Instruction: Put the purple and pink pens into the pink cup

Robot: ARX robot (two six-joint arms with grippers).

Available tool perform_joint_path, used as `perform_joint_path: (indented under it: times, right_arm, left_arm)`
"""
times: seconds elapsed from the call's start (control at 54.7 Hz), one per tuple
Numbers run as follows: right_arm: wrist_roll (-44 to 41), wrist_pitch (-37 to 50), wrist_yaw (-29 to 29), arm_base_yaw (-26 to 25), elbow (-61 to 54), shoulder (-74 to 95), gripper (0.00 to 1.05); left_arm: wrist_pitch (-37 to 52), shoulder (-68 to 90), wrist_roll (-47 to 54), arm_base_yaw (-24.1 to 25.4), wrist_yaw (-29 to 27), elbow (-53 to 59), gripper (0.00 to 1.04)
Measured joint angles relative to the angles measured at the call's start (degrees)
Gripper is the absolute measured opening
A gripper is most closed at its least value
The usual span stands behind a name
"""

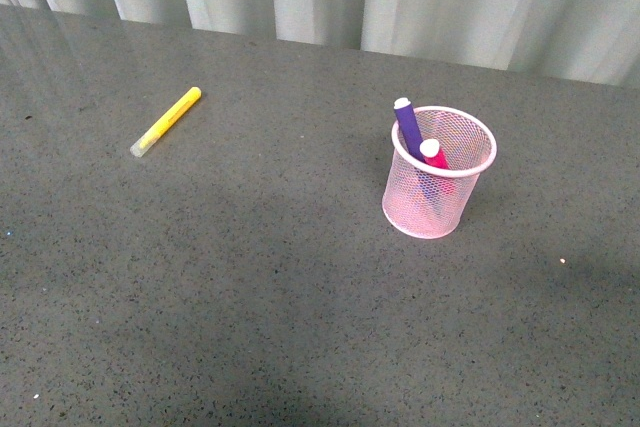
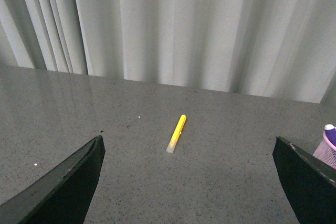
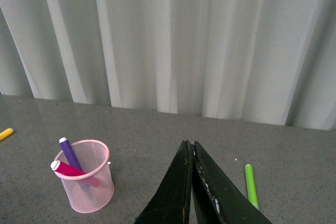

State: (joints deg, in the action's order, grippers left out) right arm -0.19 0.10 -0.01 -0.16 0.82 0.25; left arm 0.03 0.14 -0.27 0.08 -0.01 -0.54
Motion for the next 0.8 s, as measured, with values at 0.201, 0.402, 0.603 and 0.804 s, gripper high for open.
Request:
perform_joint_path:
  times: [0.201, 0.402, 0.603, 0.804]
  right_arm:
    - [0.0, 0.0, 0.0, 0.0, 0.0, 0.0, 0.16]
    - [0.0, 0.0, 0.0, 0.0, 0.0, 0.0, 0.57]
    - [0.0, 0.0, 0.0, 0.0, 0.0, 0.0, 0.97]
    - [0.0, 0.0, 0.0, 0.0, 0.0, 0.0, 0.98]
  left_arm:
    - [0.0, 0.0, 0.0, 0.0, 0.0, 0.0, 0.98]
    - [0.0, 0.0, 0.0, 0.0, 0.0, 0.0, 0.98]
    - [0.0, 0.0, 0.0, 0.0, 0.0, 0.0, 0.98]
    - [0.0, 0.0, 0.0, 0.0, 0.0, 0.0, 0.98]
